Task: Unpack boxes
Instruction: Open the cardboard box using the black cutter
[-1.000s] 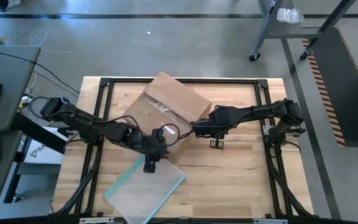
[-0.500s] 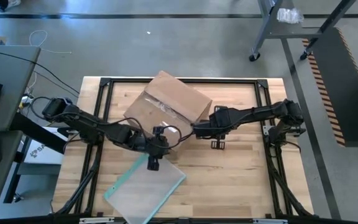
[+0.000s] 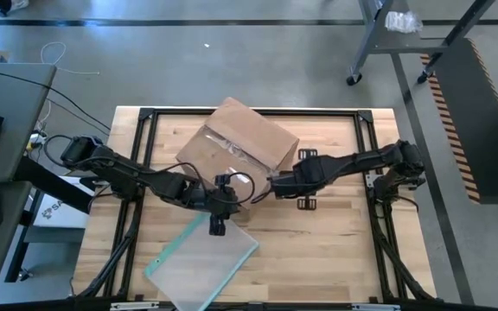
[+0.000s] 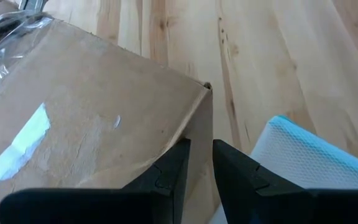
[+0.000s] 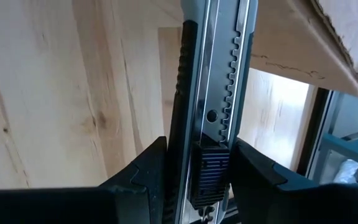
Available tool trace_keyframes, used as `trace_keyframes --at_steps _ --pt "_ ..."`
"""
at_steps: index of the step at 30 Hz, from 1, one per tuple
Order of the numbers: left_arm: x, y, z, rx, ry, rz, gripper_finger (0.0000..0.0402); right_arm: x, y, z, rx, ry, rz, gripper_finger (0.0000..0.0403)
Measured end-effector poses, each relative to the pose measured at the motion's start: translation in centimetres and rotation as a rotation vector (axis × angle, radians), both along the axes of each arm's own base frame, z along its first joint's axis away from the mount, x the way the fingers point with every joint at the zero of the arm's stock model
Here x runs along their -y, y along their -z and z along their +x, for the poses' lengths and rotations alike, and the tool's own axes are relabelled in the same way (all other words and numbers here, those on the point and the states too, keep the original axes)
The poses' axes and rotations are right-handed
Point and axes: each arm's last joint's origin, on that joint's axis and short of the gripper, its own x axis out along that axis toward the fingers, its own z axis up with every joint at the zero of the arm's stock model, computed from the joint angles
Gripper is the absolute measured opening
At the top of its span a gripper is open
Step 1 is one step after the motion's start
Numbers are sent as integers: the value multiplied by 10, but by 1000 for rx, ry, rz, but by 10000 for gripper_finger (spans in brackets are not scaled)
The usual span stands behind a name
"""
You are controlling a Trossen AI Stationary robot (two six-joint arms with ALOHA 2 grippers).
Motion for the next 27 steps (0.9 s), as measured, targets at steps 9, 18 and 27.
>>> trace_keyframes --at_steps 9,18,27 --pt "-1 0 0 5 -23 -5 62 -8 2 -11 -69 -7 -30 119" --pt "-1 0 0 12 -57 -4 62 -8 21 -21 -113 -6 -47 118" --pt "-17 2 0 -9 -160 84 62 -19 15 -21 -88 -69 -29 118"
